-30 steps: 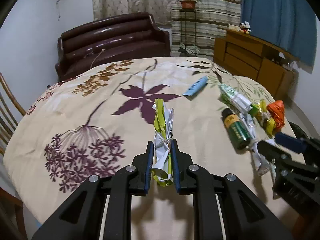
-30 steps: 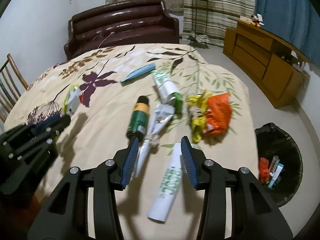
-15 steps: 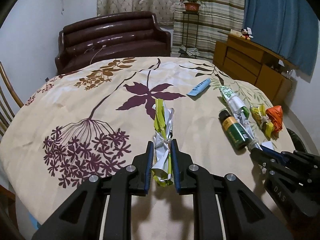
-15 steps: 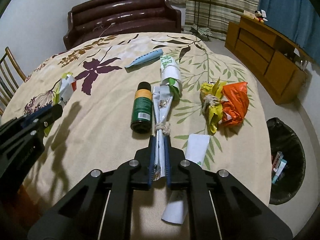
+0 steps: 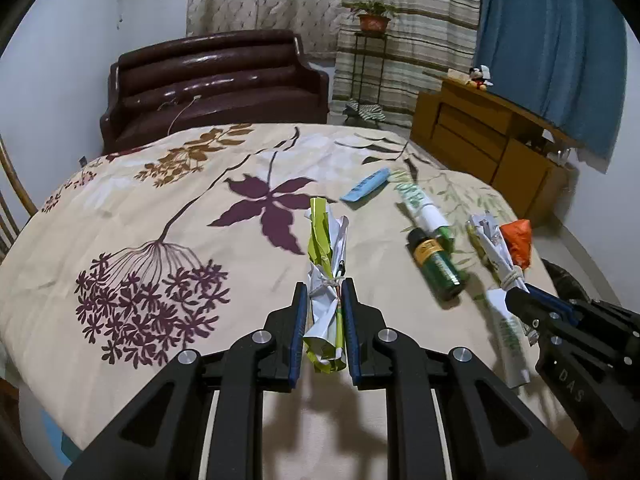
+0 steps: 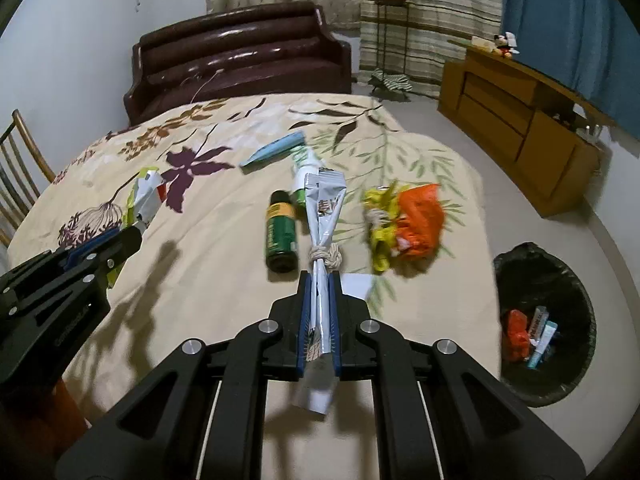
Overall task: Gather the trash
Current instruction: 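Grasp a white twisted wrapper with the right gripper while the left holds its wrapper, then carry both wrappers over the bin and open both grippers to drop them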
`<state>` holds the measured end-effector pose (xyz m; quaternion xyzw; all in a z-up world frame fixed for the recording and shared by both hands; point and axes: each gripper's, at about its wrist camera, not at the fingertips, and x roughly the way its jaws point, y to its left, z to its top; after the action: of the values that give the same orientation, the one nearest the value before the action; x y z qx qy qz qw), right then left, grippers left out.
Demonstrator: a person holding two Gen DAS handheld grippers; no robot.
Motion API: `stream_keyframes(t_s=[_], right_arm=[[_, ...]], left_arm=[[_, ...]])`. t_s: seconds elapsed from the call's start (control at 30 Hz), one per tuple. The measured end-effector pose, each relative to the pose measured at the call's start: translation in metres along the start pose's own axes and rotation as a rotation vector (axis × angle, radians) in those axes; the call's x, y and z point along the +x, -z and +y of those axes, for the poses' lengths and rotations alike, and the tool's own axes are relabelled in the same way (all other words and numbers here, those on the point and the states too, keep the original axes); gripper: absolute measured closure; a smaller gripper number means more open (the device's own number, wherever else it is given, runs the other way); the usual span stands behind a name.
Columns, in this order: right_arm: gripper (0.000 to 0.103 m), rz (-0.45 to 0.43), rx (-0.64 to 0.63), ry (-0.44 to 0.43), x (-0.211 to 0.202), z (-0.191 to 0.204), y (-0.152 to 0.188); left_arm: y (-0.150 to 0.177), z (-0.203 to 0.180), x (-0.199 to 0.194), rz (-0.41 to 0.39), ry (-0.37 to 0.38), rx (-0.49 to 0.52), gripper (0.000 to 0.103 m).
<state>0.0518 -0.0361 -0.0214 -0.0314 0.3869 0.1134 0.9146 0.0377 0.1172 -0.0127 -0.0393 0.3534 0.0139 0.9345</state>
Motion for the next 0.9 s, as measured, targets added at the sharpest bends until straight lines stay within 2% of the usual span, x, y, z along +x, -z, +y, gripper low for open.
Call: stream_keyframes(t_s=[0.3, 0.7, 0.9], right_arm=[[0.094, -0.04, 0.061, 0.067, -0.018, -0.046, 0.003], [0.094, -0.072, 0.176, 0.202, -0.037, -0.137, 0.017], [0.094, -0.074, 0.238, 0.251, -0.041, -0.184, 0.028]], left_arm=[[-0.003, -0.043, -0.008, -0.028, 0.068, 0.038, 0.085], [-0.006, -0.13, 0.0, -0.029, 0.19, 0.14, 0.085], [-0.005, -0.177, 0.009, -0.028, 0.221, 0.209, 0.085]])
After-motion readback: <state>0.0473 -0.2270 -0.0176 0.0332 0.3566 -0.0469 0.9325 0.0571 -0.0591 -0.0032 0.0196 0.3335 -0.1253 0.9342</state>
